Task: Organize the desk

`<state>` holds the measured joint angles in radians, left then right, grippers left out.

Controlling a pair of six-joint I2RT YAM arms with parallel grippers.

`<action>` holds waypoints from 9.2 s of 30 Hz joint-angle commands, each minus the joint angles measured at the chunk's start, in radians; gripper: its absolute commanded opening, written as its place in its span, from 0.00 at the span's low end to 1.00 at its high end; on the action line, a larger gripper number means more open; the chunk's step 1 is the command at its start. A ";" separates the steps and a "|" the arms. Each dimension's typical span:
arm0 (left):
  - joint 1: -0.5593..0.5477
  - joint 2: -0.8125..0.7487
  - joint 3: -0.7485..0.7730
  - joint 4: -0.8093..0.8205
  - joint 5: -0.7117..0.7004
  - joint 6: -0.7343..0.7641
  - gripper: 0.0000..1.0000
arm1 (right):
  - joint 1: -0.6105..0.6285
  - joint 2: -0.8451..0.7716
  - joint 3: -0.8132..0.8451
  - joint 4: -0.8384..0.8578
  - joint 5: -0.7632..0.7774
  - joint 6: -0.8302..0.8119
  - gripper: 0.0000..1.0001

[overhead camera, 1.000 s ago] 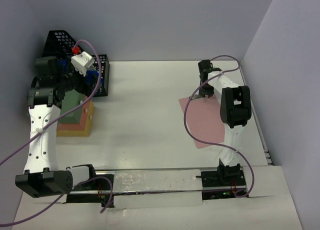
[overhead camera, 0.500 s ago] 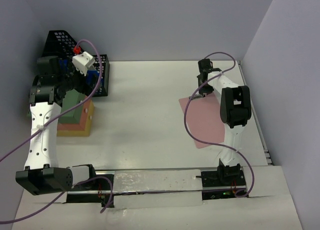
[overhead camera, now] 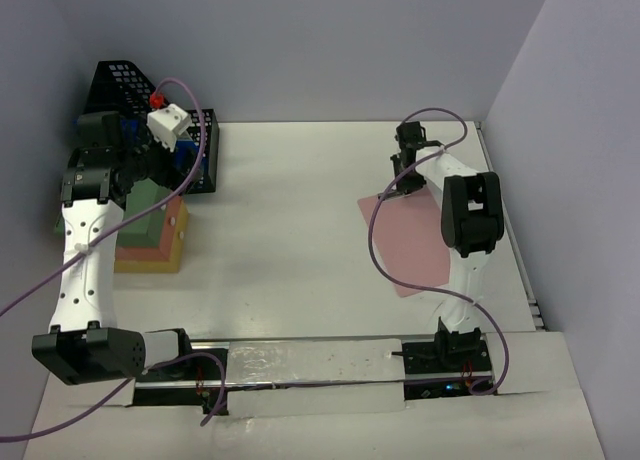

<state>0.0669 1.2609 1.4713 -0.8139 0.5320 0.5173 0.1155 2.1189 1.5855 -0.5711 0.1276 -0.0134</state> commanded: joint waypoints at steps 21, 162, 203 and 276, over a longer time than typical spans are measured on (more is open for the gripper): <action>-0.015 0.021 0.089 -0.044 0.043 0.026 0.93 | 0.002 -0.091 -0.042 0.008 0.032 -0.093 0.43; -0.202 0.144 0.442 0.119 -0.184 -1.191 0.00 | 0.967 -0.392 -0.173 1.352 0.403 -0.956 0.74; -0.202 -0.178 0.158 0.239 0.001 -0.574 0.96 | 0.749 -0.574 -0.316 1.090 -0.050 -0.430 0.00; 0.030 0.504 1.005 -0.090 0.058 0.870 0.00 | 0.722 -0.404 -0.254 1.194 0.009 -0.368 0.72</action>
<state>-0.0133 1.6867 2.2745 -0.9192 0.5394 1.3833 0.8457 1.7500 1.3635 0.5589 0.1367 -0.4299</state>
